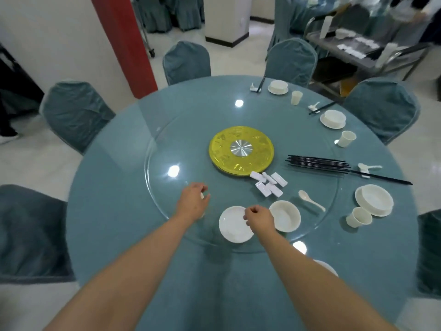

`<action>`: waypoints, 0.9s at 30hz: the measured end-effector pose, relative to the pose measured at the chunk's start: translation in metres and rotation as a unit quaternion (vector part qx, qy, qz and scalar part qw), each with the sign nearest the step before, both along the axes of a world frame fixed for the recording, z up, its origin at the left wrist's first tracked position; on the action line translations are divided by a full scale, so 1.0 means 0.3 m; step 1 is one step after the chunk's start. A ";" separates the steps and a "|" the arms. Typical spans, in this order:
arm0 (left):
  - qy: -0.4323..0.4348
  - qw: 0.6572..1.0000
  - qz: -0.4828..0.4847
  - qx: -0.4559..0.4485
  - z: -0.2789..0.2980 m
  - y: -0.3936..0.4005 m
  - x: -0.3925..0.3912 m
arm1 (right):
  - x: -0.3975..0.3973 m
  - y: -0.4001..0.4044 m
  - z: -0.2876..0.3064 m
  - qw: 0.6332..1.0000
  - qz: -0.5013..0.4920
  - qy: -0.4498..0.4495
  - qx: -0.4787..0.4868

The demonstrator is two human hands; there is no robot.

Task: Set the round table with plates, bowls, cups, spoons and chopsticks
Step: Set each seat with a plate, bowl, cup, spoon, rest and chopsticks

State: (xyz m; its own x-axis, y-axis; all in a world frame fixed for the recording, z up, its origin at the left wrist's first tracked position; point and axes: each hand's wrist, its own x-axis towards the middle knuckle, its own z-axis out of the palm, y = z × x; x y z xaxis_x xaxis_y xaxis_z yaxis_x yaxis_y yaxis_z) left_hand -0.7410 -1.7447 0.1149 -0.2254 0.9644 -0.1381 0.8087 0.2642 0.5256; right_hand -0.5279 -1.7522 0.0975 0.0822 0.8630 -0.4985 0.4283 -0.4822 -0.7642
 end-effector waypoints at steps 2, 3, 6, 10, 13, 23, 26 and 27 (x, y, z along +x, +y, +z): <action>0.060 0.996 -0.024 -0.057 -0.009 0.010 -0.070 | -0.049 0.008 0.001 1.000 0.020 -0.003 0.004; 0.076 0.993 -0.030 -0.091 -0.015 0.012 -0.093 | -0.066 0.009 0.000 1.000 0.029 -0.006 0.004; 0.117 0.978 -0.059 -0.160 -0.031 0.026 -0.131 | -0.101 0.008 -0.015 0.999 0.036 -0.013 -0.004; 0.142 0.967 -0.088 -0.194 -0.041 0.044 -0.131 | -0.111 0.001 -0.030 0.999 0.033 -0.017 -0.010; 0.133 0.969 -0.086 -0.191 -0.052 0.057 -0.130 | -0.108 0.005 -0.038 0.999 0.028 -0.030 -0.018; 0.143 0.964 -0.088 -0.206 -0.054 0.087 -0.137 | -0.095 0.010 -0.064 0.999 0.003 -0.030 -0.039; 0.141 0.963 -0.085 -0.213 -0.049 0.087 -0.141 | -0.095 0.010 -0.067 0.999 0.004 -0.032 -0.039; 0.141 0.963 -0.085 -0.213 -0.046 0.087 -0.143 | -0.097 0.010 -0.066 0.999 0.005 -0.032 -0.039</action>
State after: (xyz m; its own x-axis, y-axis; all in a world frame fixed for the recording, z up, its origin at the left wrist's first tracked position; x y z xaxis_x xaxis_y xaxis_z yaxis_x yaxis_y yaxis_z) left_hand -0.7839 -1.7187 0.1010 -0.1562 0.8602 -0.4855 0.9539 0.2589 0.1517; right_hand -0.5569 -1.7492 0.0775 0.1083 0.8229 -0.5578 0.4804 -0.5346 -0.6953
